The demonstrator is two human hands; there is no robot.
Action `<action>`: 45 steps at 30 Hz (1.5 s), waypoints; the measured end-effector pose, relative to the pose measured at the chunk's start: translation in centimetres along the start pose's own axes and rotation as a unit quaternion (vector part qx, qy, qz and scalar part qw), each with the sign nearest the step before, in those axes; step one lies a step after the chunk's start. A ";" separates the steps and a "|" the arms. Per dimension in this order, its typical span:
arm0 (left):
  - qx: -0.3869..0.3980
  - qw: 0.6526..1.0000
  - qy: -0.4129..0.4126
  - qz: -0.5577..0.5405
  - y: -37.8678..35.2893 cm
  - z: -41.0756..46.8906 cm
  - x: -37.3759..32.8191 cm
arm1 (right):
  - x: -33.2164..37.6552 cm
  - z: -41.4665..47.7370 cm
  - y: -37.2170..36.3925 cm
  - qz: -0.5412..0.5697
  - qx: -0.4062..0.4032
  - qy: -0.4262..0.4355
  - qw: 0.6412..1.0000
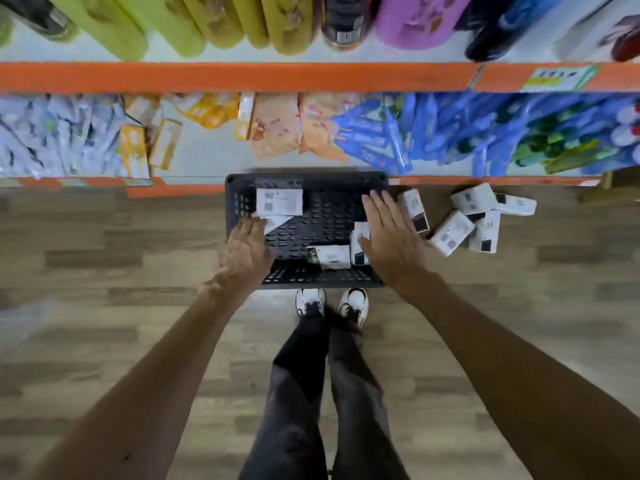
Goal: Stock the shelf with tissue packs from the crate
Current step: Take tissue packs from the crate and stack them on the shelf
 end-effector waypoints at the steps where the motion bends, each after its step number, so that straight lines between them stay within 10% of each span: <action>1: 0.004 1.000 -0.004 0.003 -1.1 1.2 0.5 | -0.1 0.7 -1.7 -0.001 0.010 0.003 1.000; 23: 0.009 0.994 0.053 0.099 -25.3 28.6 12.5 | -0.5 17.1 -40.6 -0.003 0.230 0.107 0.967; 45: -0.079 0.966 0.040 0.244 -25.3 36.4 14.9 | -1.5 19.7 -49.8 -0.004 0.292 0.142 0.946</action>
Point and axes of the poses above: each hand's wrist, its own z-axis towards the middle knuckle, its own y-axis out of the back of the hand, x = y × z, the point moved 7 cm from there along z, towards the middle knuckle, and after that the axes turned 10 degrees about x, right-handed, at the moved point
